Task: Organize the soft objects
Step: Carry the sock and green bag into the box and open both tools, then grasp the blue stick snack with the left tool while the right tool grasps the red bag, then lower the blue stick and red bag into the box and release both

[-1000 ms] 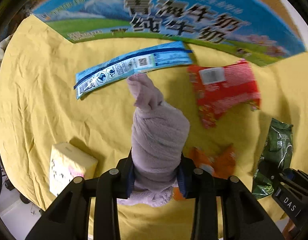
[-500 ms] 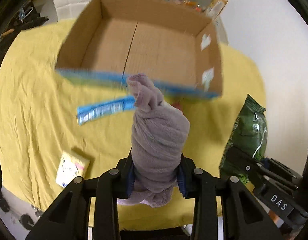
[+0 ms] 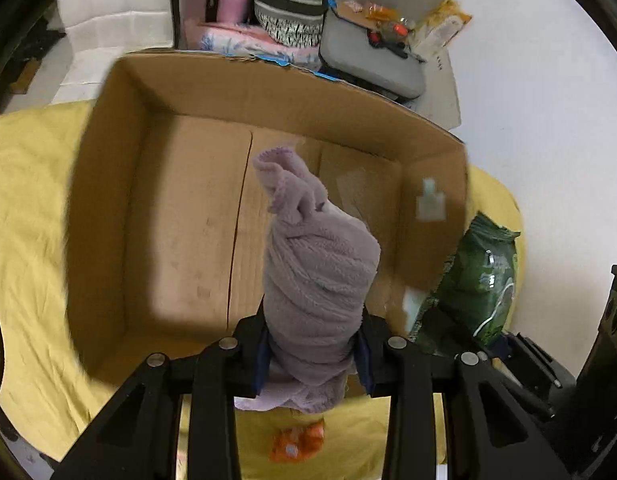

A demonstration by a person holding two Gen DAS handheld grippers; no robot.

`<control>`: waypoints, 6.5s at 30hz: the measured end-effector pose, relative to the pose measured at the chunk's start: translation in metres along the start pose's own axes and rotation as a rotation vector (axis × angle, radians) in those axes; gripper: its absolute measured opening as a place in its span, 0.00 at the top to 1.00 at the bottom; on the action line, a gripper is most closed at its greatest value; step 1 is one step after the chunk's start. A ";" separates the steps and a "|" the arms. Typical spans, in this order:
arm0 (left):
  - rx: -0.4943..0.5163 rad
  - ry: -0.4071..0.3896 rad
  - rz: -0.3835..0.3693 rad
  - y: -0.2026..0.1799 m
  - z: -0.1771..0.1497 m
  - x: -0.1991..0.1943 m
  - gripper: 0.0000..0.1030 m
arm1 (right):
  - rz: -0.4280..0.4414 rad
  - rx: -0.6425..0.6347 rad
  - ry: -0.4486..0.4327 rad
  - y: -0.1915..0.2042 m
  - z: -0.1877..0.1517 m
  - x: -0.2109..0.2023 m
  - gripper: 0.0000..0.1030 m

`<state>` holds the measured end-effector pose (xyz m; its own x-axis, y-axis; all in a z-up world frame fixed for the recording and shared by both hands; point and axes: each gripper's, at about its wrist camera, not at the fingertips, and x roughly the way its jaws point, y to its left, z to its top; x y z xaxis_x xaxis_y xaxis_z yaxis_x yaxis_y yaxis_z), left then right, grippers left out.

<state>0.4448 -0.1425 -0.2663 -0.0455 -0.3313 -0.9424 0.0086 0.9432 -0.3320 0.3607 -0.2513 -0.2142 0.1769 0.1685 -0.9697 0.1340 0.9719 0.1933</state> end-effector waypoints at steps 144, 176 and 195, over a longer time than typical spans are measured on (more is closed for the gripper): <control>0.234 0.137 0.341 0.040 -0.172 0.137 0.81 | -0.115 0.152 0.363 -0.048 -0.188 0.115 0.50; 0.187 -0.083 0.259 0.041 -0.230 0.006 0.89 | -0.115 0.059 0.196 -0.011 -0.215 0.041 0.55; 0.188 -0.313 0.180 -0.005 -0.240 -0.132 0.89 | -0.019 -0.051 -0.030 0.024 -0.188 -0.115 0.55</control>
<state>0.2111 -0.0980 -0.1307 0.2792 -0.1796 -0.9433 0.1728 0.9757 -0.1346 0.1602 -0.2170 -0.1261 0.2044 0.1455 -0.9680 0.0874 0.9822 0.1661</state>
